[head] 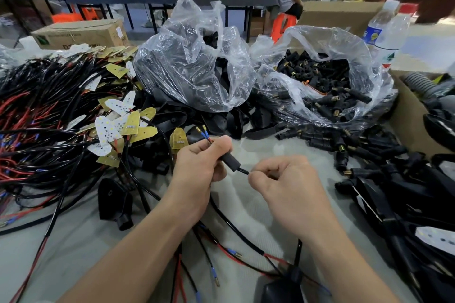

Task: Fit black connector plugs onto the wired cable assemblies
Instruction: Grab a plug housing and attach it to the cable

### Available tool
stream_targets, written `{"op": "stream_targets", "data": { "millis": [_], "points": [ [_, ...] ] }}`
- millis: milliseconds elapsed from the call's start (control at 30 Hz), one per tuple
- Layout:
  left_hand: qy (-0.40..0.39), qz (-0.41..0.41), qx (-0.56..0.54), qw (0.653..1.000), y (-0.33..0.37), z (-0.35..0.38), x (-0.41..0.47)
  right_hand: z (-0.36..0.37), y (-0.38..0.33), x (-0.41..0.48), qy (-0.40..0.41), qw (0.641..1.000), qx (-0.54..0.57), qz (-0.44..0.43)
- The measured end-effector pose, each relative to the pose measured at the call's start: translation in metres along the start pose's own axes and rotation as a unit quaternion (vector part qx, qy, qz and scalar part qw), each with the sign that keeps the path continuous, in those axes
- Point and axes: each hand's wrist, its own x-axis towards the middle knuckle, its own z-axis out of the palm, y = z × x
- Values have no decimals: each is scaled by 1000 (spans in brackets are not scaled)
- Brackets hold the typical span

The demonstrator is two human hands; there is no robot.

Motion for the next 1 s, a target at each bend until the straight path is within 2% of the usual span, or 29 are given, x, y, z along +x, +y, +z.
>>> {"op": "stream_targets", "data": {
  "millis": [100,167,300,433,600,767,933,1000],
  "points": [
    [38,8,17,999,1,4,-1,3,-1,0,3,999,48,4],
    [65,3,-22,998,1,5,0,4,-3,1,-2,995,95,14],
    [41,-20,-92,995,-1,7,-2,2,-2,3,12,991,126,32],
    [10,-2,-42,999,0,6,-2,2,0,3,25,993,114,32],
    [79,4,-52,996,1,7,0,5,-6,3,-31,974,214,71],
    [72,-10,-39,997,4,6,-1,6,-5,3,8,985,163,50],
    [128,11,26,991,5,13,-4,9,-5,6,59,966,244,65],
    [138,-15,5,990,4,15,-6,6,-5,7,62,973,216,46]
  ]
}}
